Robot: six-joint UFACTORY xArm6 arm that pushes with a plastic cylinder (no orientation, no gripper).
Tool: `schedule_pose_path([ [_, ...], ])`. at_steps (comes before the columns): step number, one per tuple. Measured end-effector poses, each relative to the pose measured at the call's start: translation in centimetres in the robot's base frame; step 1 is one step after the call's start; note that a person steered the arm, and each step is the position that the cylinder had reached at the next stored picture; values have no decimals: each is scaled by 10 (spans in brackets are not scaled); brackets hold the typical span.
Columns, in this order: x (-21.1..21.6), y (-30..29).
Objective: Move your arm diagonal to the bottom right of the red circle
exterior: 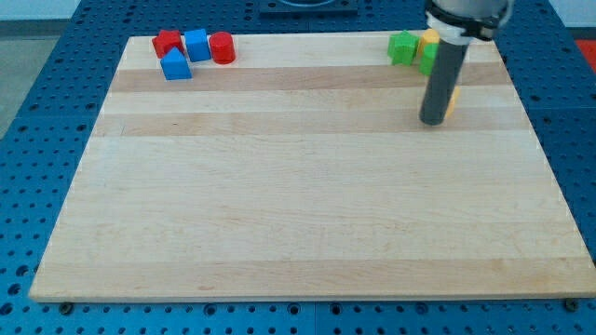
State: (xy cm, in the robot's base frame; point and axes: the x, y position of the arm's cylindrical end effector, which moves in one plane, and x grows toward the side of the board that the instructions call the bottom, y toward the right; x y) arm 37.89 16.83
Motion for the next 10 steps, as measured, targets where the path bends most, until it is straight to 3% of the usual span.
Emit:
schedule_pose_path([
  [1, -50, -19],
  [2, -68, 13],
  [4, 29, 35],
  [5, 8, 98],
  [6, -69, 159],
  [7, -150, 155],
  [8, -184, 96],
  [10, -93, -79],
])
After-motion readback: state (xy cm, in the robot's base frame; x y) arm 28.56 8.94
